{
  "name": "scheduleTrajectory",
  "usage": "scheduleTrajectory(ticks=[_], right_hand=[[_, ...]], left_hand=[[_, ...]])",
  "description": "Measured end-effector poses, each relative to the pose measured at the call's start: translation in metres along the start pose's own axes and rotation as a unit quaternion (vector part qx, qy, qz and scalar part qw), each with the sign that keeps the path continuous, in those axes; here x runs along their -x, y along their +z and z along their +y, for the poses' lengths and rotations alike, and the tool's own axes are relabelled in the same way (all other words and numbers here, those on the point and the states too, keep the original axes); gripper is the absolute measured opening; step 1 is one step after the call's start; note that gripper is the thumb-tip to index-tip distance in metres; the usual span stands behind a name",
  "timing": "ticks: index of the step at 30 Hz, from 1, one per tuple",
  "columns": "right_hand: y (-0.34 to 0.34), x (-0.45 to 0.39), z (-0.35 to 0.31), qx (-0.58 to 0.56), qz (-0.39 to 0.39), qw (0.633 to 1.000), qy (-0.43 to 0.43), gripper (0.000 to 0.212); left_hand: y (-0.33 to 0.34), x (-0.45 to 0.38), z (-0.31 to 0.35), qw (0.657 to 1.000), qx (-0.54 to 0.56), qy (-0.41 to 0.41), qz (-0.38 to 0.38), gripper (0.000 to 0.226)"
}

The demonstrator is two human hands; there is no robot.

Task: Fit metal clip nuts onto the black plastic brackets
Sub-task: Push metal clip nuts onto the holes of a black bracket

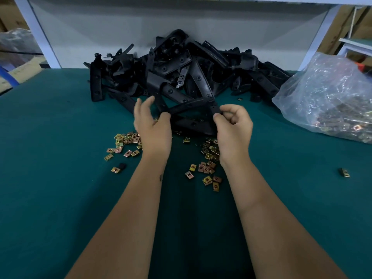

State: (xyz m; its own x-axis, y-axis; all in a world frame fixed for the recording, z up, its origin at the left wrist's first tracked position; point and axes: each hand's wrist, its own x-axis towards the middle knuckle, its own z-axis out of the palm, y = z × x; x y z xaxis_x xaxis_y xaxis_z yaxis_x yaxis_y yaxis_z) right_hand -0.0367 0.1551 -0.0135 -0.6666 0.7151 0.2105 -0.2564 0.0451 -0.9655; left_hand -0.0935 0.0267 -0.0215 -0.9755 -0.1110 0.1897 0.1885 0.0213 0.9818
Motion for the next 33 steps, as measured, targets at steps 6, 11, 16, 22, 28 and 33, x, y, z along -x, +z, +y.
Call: scheduleTrajectory(ticks=[6,11,16,22,28,33], right_hand=[[-0.003,-0.006,-0.003,-0.179,0.017,0.975,0.126,0.019],[0.008,0.001,-0.006,-0.26,-0.083,0.95,0.153,0.038],[0.014,0.007,-0.006,-0.075,-0.197,0.975,0.064,0.037],[0.004,-0.002,-0.001,0.004,-0.191,0.981,0.039,0.058],[-0.008,-0.01,0.002,0.115,-0.039,0.992,0.036,0.025],[-0.007,-0.008,0.011,0.416,-0.137,0.897,-0.058,0.025]], left_hand=[[0.001,0.012,0.005,0.997,0.063,-0.004,0.034,0.028],[0.015,0.02,0.011,0.969,0.161,-0.096,-0.157,0.013],[0.019,0.018,0.01,0.965,0.211,-0.095,-0.121,0.017],[-0.011,-0.007,0.013,0.857,0.493,-0.137,0.061,0.011],[-0.032,-0.018,0.012,0.799,0.576,-0.167,0.043,0.012],[-0.016,-0.005,0.007,0.825,0.521,-0.216,-0.041,0.011]])
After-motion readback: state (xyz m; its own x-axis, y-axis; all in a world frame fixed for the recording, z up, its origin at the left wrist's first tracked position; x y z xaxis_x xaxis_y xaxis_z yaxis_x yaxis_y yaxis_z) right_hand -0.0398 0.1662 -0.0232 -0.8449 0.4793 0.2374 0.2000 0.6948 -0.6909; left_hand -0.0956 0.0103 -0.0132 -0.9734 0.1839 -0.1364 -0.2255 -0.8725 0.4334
